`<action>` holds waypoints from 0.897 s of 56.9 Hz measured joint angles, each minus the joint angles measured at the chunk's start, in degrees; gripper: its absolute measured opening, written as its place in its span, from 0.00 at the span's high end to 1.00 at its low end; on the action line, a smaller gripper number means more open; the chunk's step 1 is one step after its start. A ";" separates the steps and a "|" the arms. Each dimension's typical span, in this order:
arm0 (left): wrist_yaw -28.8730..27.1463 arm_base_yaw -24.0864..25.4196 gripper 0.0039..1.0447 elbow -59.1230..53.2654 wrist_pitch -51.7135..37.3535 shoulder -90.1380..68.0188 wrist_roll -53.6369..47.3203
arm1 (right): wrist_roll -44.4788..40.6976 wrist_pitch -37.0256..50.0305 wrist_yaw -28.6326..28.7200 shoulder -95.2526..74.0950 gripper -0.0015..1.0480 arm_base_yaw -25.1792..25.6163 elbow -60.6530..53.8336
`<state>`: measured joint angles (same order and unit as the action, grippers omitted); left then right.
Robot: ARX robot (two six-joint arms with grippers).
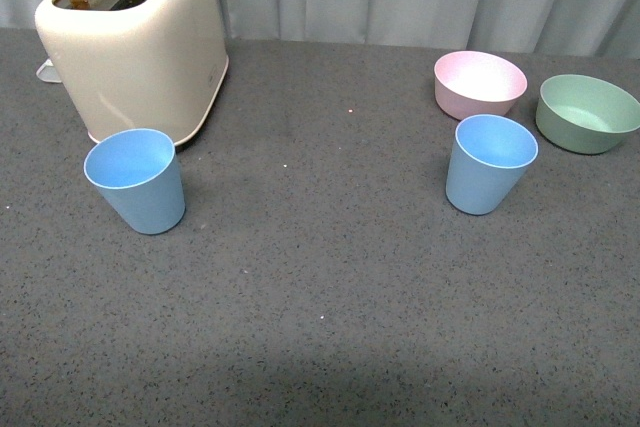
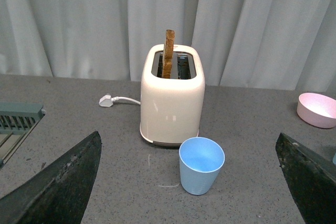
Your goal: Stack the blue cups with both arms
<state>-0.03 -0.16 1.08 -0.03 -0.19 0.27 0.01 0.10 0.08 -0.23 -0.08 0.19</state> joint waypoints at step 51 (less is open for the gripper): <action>0.00 0.02 0.06 0.00 0.00 0.00 0.00 | 0.00 0.00 0.00 0.00 0.09 0.00 0.00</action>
<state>-0.03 -0.14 1.08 -0.03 -0.19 0.27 0.01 0.10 0.08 -0.23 -0.08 0.19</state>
